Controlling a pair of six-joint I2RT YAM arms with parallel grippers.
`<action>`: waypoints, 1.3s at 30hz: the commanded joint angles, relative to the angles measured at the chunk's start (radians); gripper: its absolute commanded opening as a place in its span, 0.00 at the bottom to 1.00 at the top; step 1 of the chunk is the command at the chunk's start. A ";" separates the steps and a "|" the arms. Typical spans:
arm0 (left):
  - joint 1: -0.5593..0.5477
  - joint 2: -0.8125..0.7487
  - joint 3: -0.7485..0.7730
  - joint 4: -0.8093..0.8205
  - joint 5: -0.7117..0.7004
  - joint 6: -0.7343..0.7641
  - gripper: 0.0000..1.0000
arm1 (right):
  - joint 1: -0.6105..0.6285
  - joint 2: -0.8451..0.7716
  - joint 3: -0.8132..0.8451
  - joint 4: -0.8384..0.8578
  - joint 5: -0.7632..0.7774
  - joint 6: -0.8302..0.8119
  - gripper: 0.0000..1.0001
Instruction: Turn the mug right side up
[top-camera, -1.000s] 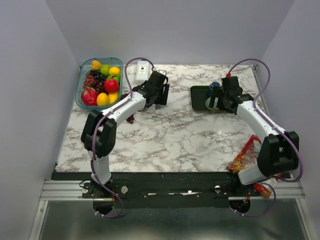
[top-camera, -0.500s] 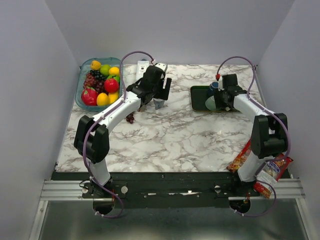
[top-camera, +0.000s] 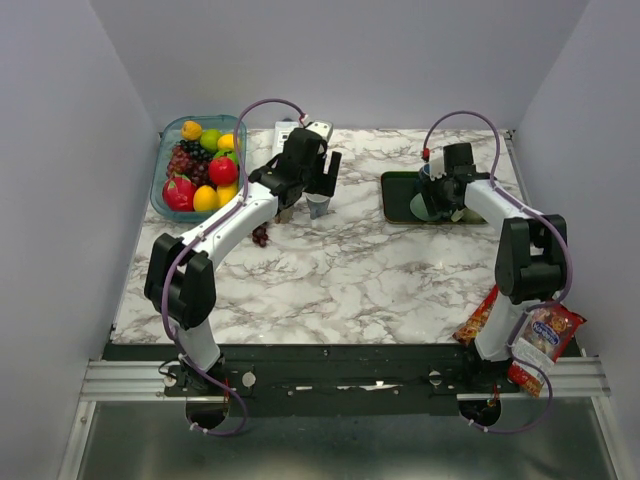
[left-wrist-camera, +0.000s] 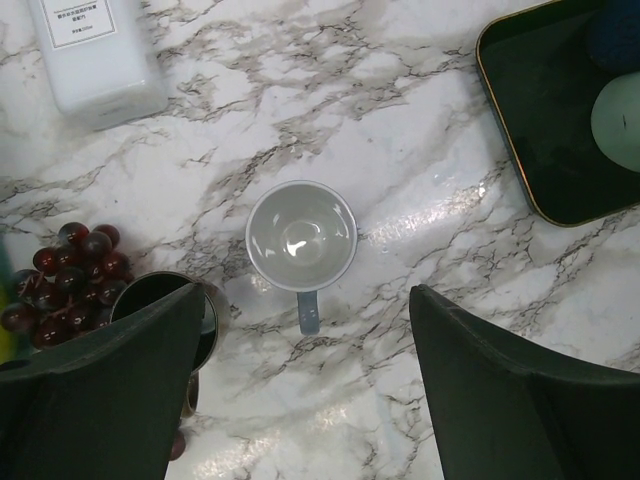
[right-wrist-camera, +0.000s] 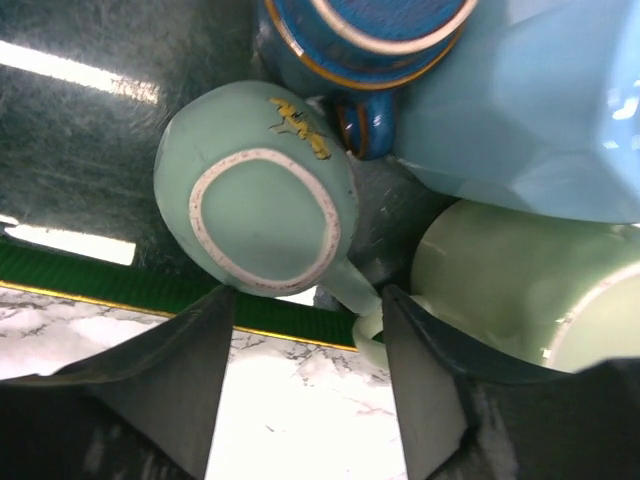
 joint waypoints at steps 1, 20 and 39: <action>0.011 -0.016 -0.001 0.019 -0.014 -0.002 0.91 | -0.007 0.013 0.024 -0.061 -0.107 -0.027 0.71; 0.012 -0.010 -0.004 0.017 -0.025 -0.017 0.91 | -0.008 0.095 0.110 -0.091 -0.095 0.008 0.77; 0.012 -0.012 -0.002 0.003 -0.031 -0.015 0.91 | -0.022 0.122 0.134 -0.076 -0.166 0.008 0.56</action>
